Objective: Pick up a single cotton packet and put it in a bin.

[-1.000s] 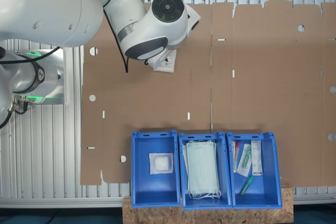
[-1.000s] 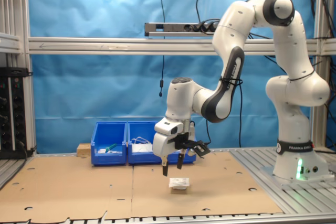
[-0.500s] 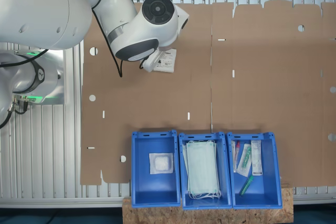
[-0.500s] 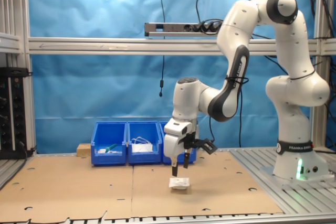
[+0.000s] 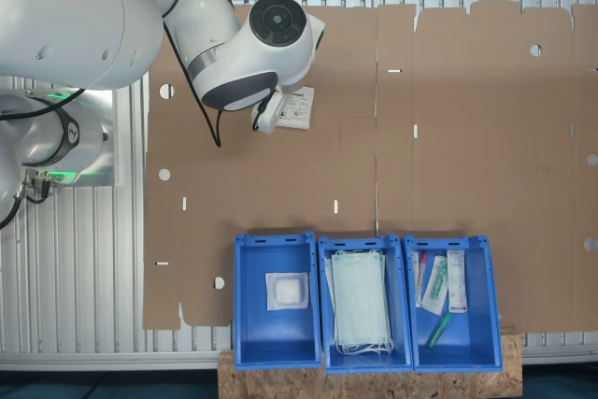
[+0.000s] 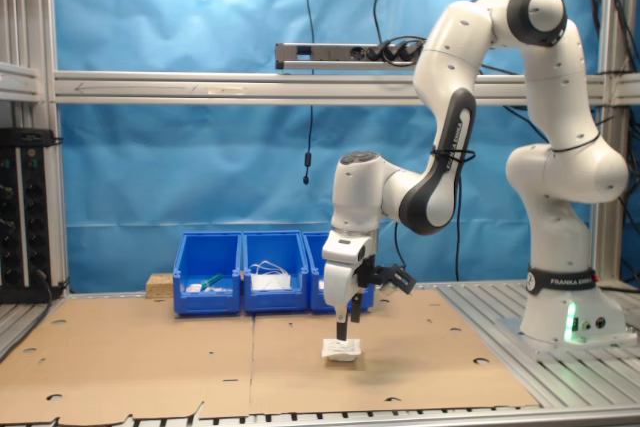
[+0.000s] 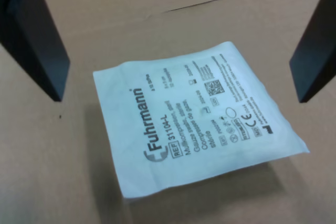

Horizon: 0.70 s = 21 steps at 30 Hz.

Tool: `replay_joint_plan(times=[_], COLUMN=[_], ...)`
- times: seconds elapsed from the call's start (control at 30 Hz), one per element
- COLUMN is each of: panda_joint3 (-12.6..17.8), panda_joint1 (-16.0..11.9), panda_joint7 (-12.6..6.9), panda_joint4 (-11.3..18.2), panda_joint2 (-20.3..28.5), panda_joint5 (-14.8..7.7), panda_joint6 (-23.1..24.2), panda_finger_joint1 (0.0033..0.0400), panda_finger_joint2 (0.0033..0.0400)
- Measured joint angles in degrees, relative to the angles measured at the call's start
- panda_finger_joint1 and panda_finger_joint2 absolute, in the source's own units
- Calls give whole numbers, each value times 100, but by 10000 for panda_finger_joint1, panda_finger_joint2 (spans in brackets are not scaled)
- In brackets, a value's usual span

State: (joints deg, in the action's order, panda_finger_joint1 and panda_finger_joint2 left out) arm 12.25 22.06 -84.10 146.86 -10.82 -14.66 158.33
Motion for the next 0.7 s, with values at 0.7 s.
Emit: replay_joint_plan(times=[0.7], panda_joint3=[1], panda_joint1=[-28], panda_joint7=[-1099], panda_joint4=[-90], panda_joint2=[-305], panda_joint5=[0], panda_joint6=[0], panda_finger_joint1=[400], panda_finger_joint2=[400])
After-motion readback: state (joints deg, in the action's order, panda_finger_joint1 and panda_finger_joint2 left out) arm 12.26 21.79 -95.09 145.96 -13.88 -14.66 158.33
